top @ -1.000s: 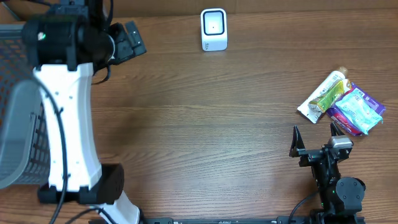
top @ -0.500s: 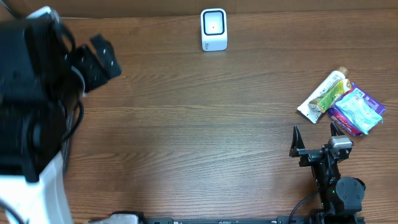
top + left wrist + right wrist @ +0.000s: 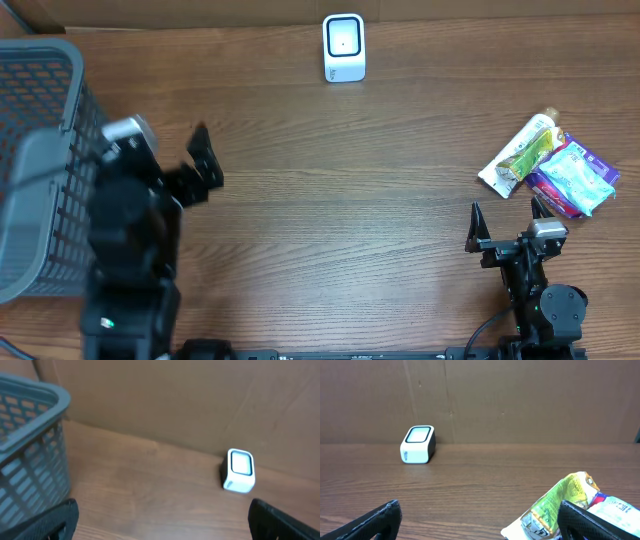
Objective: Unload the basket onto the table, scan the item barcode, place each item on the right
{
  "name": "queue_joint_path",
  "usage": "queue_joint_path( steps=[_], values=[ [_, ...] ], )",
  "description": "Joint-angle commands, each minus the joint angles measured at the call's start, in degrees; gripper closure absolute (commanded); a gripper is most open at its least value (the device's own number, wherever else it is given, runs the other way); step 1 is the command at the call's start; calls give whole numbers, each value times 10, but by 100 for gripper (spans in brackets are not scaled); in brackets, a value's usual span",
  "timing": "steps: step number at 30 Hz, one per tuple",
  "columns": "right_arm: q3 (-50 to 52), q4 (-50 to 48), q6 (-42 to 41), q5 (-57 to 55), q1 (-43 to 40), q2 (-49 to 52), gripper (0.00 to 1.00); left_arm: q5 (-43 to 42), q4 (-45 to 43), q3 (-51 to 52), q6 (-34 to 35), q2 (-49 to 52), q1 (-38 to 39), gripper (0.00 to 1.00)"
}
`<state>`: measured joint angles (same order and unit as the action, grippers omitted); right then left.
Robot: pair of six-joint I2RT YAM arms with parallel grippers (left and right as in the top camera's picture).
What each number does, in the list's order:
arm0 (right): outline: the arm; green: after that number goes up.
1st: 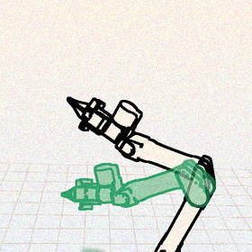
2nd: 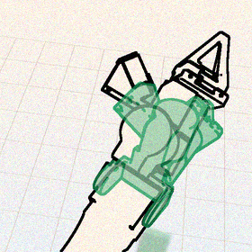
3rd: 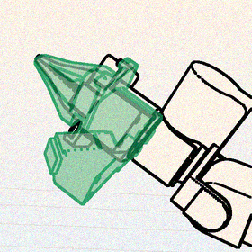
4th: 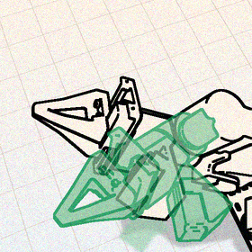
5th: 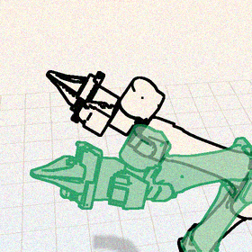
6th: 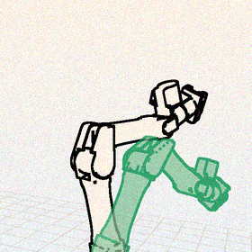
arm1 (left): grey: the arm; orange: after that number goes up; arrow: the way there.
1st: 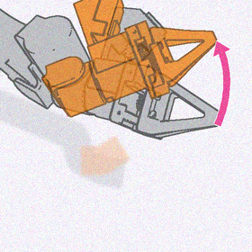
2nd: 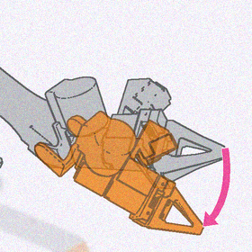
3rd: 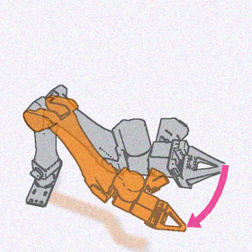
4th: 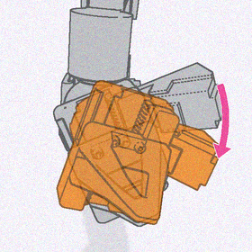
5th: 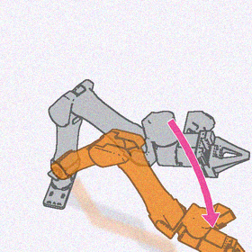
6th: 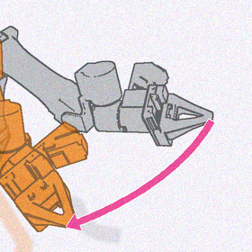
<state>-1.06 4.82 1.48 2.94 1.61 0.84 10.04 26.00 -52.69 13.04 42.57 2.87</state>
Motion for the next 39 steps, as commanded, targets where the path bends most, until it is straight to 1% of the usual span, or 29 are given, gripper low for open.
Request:
queue_joint_path(
  steps=[1,4,6,7,10,17,18,21,24,27,30,33,39],
  values=[
    [6,-2,1,-3,3,-7,0,-49,-83,113,-97,-72,-3,0],
    [6,-2,1,-3,3,-7,0,-121,-193,220,-180,-132,-3,1],
    [6,-2,1,-3,3,-7,0,-149,-244,280,-211,-172,-3,0],
    [6,-2,1,-3,3,-7,0,-152,-263,306,-216,-191,-3,0],
    [6,-2,1,-3,3,-7,0,-150,-310,378,-229,-244,-3,0],
    [6,-2,1,-3,3,-7,0,-150,-367,509,-314,-342,-3,0],
    [6,-2,1,-3,3,-7,0,-150,-369,523,-320,-351,-3,1],
    [6,-2,1,-3,3,-7,0,-143,-307,524,-327,-376,-4,0],
    [6,-2,1,-3,3,-7,0,-128,-274,524,-328,-390,-4,0],
    [6,-2,1,-3,3,-7,0,-124,-219,524,-328,-403,-4,1],
    [6,-2,1,-3,3,-7,0,-122,-217,524,-309,-409,-4,1],
    [6,-2,1,-3,3,-7,0,-122,-218,524,-309,-425,-4,0],
    [6,-2,1,-3,3,-7,0,-122,-217,524,-310,-424,-3,1]
  ],
)
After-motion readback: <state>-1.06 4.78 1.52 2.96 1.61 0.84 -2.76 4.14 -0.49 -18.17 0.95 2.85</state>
